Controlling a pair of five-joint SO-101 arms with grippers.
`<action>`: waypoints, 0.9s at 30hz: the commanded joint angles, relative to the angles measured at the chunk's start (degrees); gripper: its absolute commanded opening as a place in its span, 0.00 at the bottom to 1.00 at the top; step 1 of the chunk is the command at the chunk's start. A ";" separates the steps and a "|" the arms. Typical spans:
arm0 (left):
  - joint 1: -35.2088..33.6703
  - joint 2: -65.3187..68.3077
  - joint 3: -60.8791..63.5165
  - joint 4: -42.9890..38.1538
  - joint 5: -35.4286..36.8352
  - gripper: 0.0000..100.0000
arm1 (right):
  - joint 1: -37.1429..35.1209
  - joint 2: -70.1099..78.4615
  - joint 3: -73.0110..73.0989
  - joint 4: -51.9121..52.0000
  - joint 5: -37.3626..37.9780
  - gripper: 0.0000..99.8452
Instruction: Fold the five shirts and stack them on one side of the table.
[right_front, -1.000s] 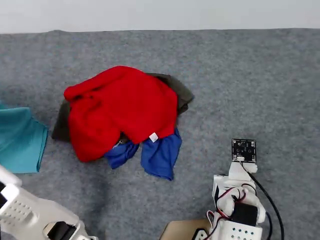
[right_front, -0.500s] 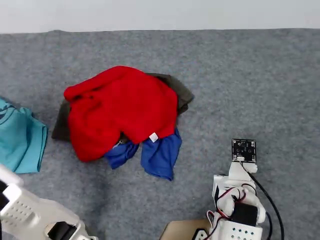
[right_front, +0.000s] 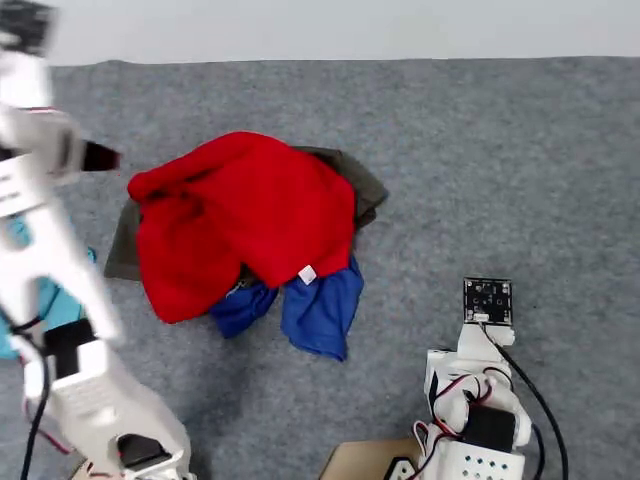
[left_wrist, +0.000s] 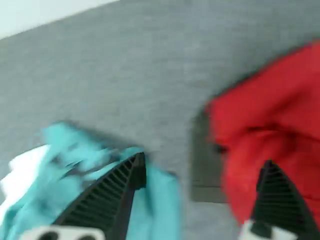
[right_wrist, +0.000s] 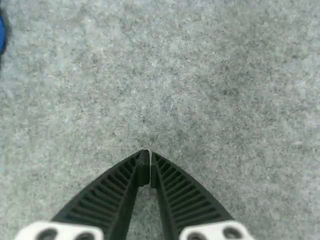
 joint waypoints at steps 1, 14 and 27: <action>8.97 -3.25 4.00 1.49 0.44 0.35 | -0.13 -0.48 1.76 -0.84 0.35 0.01; 29.54 -2.55 25.27 -4.22 0.70 0.35 | -0.13 -0.48 1.76 -0.84 0.35 0.01; 31.30 1.76 48.31 -30.77 0.44 0.30 | -0.13 -0.48 1.76 -0.84 0.35 0.01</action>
